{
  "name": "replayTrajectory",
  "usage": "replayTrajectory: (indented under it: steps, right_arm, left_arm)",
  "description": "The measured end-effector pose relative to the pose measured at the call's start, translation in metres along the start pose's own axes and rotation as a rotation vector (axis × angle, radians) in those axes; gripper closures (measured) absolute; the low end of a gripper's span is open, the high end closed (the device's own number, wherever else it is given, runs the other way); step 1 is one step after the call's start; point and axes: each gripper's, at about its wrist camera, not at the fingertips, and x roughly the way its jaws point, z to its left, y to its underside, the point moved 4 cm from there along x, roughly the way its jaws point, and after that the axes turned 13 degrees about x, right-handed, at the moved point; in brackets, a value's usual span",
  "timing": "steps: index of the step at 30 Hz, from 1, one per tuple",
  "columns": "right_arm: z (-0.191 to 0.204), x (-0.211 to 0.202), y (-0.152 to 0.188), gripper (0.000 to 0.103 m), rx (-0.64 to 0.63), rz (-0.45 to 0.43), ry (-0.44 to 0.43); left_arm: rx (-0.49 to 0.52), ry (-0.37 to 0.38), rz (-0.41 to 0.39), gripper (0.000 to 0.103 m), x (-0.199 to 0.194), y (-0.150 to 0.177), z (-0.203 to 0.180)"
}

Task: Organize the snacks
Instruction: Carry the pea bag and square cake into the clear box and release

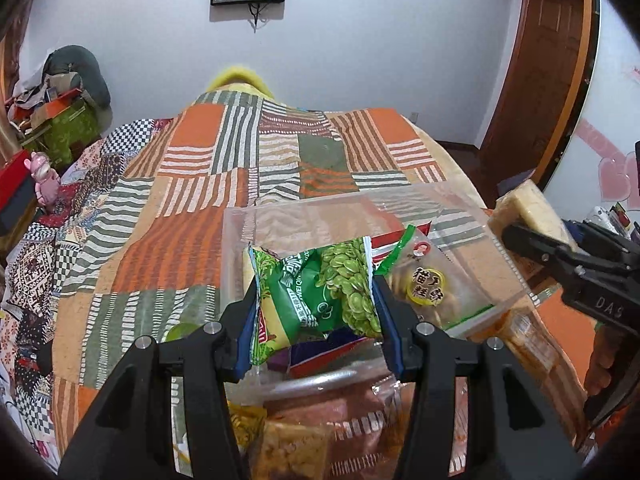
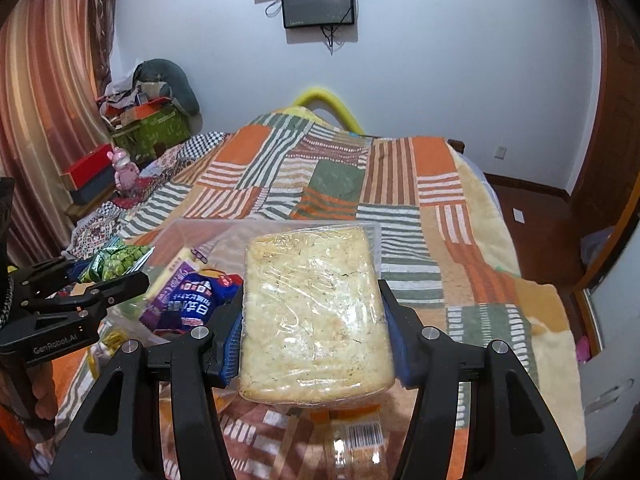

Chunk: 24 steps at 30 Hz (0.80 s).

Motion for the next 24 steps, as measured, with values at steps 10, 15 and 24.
replayTrajectory:
  steps: [10, 15, 24]
  right_arm:
    - [-0.002, 0.015, 0.002, 0.05, -0.019, 0.03, 0.02]
    - [-0.003, 0.011, -0.001, 0.05, -0.026, 0.027, 0.016]
    - [-0.006, -0.01, 0.001, 0.046, -0.036, 0.025, 0.004]
  left_arm:
    - [0.005, 0.008, 0.052, 0.051, 0.026, 0.002, -0.001]
    - [0.019, 0.013, 0.055, 0.043, 0.027, 0.003, -0.005]
    - [0.028, 0.006, 0.01, 0.03, -0.008, 0.0, -0.004]
